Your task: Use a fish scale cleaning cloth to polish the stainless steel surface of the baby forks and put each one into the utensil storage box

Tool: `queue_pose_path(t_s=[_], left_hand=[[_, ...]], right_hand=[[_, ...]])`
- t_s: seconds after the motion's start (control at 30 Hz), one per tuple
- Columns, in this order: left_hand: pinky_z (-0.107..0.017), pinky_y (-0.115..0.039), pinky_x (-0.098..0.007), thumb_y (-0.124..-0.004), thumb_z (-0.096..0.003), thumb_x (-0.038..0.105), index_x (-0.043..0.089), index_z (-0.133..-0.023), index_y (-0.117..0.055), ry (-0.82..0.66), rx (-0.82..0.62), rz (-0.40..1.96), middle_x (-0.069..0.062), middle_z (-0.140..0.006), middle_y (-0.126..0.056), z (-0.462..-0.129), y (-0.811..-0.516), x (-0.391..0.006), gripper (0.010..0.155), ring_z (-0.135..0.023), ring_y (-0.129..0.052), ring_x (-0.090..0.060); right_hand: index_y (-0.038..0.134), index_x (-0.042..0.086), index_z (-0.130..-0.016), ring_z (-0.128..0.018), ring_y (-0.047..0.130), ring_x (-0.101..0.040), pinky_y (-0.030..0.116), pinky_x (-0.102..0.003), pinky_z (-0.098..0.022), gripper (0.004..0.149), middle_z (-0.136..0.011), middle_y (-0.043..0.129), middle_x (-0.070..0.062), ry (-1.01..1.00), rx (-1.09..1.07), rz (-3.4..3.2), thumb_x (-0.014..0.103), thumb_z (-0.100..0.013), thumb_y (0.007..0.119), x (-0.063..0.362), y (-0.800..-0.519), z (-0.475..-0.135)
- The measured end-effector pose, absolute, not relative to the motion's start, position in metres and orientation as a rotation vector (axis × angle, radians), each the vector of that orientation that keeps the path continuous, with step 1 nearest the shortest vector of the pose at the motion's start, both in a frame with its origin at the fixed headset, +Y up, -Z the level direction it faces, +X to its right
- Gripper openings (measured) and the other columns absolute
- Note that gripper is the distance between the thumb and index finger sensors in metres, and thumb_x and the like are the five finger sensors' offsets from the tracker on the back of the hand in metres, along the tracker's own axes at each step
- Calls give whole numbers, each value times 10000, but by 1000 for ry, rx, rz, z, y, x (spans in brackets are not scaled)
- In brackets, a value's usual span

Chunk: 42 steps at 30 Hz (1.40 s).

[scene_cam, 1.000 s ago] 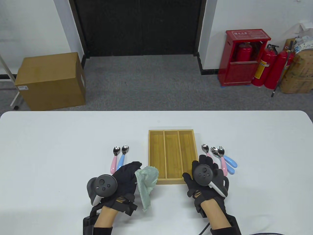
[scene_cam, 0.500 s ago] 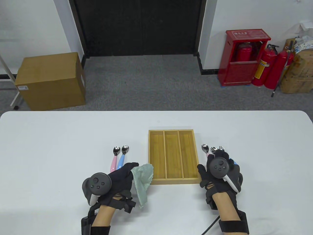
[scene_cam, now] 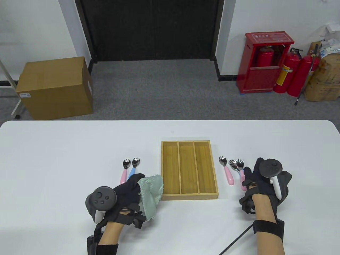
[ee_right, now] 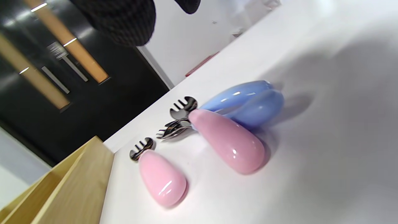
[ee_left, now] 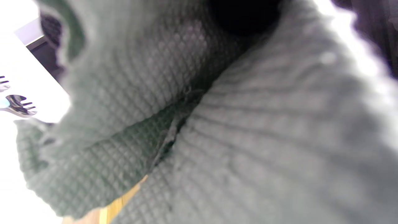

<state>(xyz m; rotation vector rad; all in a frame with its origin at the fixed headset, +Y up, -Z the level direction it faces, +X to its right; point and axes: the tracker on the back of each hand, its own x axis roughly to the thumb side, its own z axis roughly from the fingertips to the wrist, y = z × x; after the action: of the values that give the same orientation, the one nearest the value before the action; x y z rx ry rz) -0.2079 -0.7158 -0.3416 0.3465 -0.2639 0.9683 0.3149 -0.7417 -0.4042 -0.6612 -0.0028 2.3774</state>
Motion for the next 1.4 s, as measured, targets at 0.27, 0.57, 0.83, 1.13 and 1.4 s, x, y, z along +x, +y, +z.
queue_pose_path(t_s=[0.27,0.57,0.83,1.13,1.4], left_hand=[[-493,-835,-513,-763,-490,411,234,-866,-844,-286,326,967,-87,-766,-1023,-342,-717,-206,424,-530,-1111,-258],[-497,-830,-517,-763,-494,419,232,-869,-843,-294,313,956,-89,-771,-1021,-342,-717,-207,427,-536,-1109,-264],[-499,-828,-518,-763,-496,423,231,-872,-842,-280,312,957,-87,-775,-1018,-342,-716,-209,430,-539,-1107,-265],[-500,-826,-520,-761,-499,425,231,-873,-841,-279,303,956,-92,-776,-1017,-342,-717,-209,429,-541,-1106,-266],[-501,-827,-519,-760,-501,426,231,-875,-839,-257,302,982,-91,-778,-1015,-344,-719,-213,429,-546,-1103,-267]], right_hand=[[584,253,-1017,-1029,121,-432,56,-671,-693,582,-1133,214,-153,45,-747,2239,344,-476,779,329,-767,-417],[660,232,-982,-1030,104,-405,50,-663,-698,539,-1132,216,-134,197,-801,2306,234,-463,806,322,-782,-437],[655,159,-945,-1033,101,-397,42,-660,-701,517,-1129,222,-124,230,-779,2323,186,-455,816,322,-785,-443],[656,6,-856,-1023,116,-397,41,-660,-693,512,-1110,231,-119,255,-705,2343,179,-422,866,316,-783,-444],[631,-3,-847,-1030,121,-378,32,-656,-695,496,-1114,253,-69,164,-636,2360,232,-447,806,313,-779,-439]])
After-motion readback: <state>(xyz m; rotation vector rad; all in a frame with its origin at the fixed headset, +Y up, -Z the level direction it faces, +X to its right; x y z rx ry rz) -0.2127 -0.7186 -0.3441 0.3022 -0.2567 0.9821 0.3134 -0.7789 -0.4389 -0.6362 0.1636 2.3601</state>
